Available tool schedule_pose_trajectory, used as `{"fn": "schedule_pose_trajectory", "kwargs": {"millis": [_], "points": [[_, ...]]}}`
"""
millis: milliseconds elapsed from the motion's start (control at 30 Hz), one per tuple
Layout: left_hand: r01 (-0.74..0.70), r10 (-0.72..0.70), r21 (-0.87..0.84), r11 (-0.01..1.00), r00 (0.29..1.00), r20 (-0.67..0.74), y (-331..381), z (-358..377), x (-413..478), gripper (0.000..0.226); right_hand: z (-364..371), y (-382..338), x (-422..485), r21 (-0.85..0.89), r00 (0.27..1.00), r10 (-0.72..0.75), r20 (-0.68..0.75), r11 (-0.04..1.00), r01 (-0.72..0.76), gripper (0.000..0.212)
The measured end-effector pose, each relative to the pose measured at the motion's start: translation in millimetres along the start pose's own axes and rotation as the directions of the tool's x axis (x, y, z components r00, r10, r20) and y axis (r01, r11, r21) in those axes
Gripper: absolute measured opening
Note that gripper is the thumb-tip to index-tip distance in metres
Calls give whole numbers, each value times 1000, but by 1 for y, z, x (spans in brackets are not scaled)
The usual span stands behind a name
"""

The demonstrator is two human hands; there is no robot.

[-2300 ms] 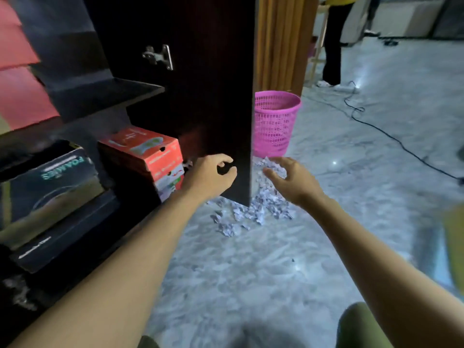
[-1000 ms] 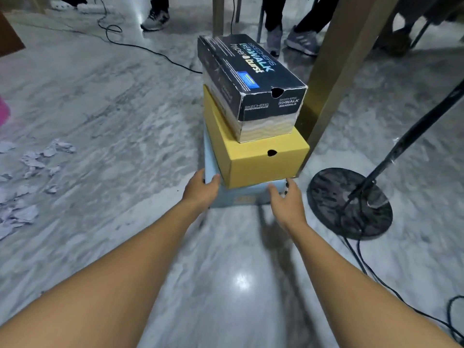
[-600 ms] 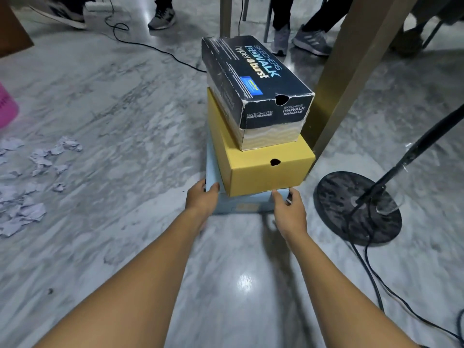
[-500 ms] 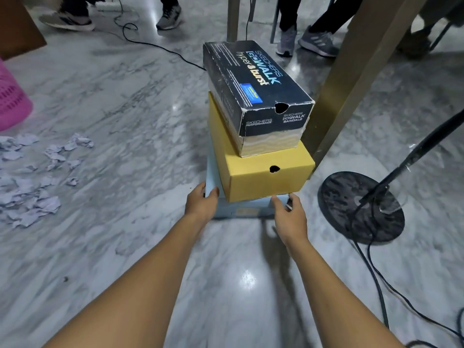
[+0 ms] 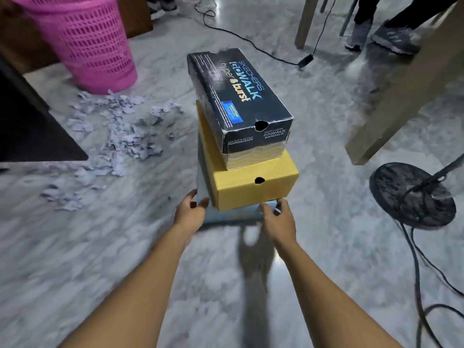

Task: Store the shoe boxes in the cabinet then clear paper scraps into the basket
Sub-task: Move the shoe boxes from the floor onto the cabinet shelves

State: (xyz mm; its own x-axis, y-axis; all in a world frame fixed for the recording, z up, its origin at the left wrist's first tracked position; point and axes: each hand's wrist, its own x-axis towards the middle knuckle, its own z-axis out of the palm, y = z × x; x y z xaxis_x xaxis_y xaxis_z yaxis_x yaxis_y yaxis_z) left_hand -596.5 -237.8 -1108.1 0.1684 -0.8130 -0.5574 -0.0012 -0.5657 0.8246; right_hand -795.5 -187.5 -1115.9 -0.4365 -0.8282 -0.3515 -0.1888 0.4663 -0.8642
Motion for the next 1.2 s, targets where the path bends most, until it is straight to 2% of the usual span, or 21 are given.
{"fn": "schedule_pose_trajectory", "kwargs": {"millis": [167, 333, 433, 567, 633, 733, 800, 867, 967, 1033, 1133, 1200], "points": [[68, -78, -124, 990, 995, -70, -12, -69, -32, 53, 45, 2, -50, -34, 994, -52, 93, 998, 56, 35], [53, -79, -176, 983, 986, -146, -21, -111, -48, 51, 76, -5, -72, -65, 982, -84, 167, 993, 96, 39], [40, -70, -155, 987, 980, -187, -27, -126, -48, 52, 88, -8, -77, -75, 974, -103, 199, 990, 120, 47], [44, -62, -109, 993, 984, -166, -30, -133, -51, 50, 91, 0, -76, -36, 970, -122, 212, 991, 132, 49], [28, -33, -31, 999, 983, -183, -25, -135, -53, 47, 86, 1, -73, 14, 966, -136, 218, 991, 137, 52], [-60, 82, 73, 996, 935, -346, -4, -137, -55, 41, 74, -9, -68, 90, 982, -156, 108, 985, 146, 59], [-160, 164, 47, 986, 879, -448, 23, -137, -63, 32, 65, -27, -64, 116, 975, -221, -27, 968, 223, 54], [-257, 239, 30, 966, 847, -475, 54, -134, -75, 25, 58, -51, -63, 107, 935, -342, -94, 930, 351, 49], [-360, 347, 48, 932, 841, -415, 94, -127, -92, 35, 49, -94, -65, 87, 836, -543, -86, 831, 549, 44], [-411, 419, 93, 907, 852, -314, 110, -124, -93, 48, 46, -120, -67, 101, 789, -612, -52, 783, 614, 47], [-411, 428, 131, 902, 890, -157, 117, -122, -88, 66, 49, -148, -67, 175, 791, -600, 120, 797, 578, 59], [-351, 355, 54, 935, 930, -99, 119, -120, -90, 66, 54, -158, -68, 212, 783, -576, 236, 817, 537, 58]]}}
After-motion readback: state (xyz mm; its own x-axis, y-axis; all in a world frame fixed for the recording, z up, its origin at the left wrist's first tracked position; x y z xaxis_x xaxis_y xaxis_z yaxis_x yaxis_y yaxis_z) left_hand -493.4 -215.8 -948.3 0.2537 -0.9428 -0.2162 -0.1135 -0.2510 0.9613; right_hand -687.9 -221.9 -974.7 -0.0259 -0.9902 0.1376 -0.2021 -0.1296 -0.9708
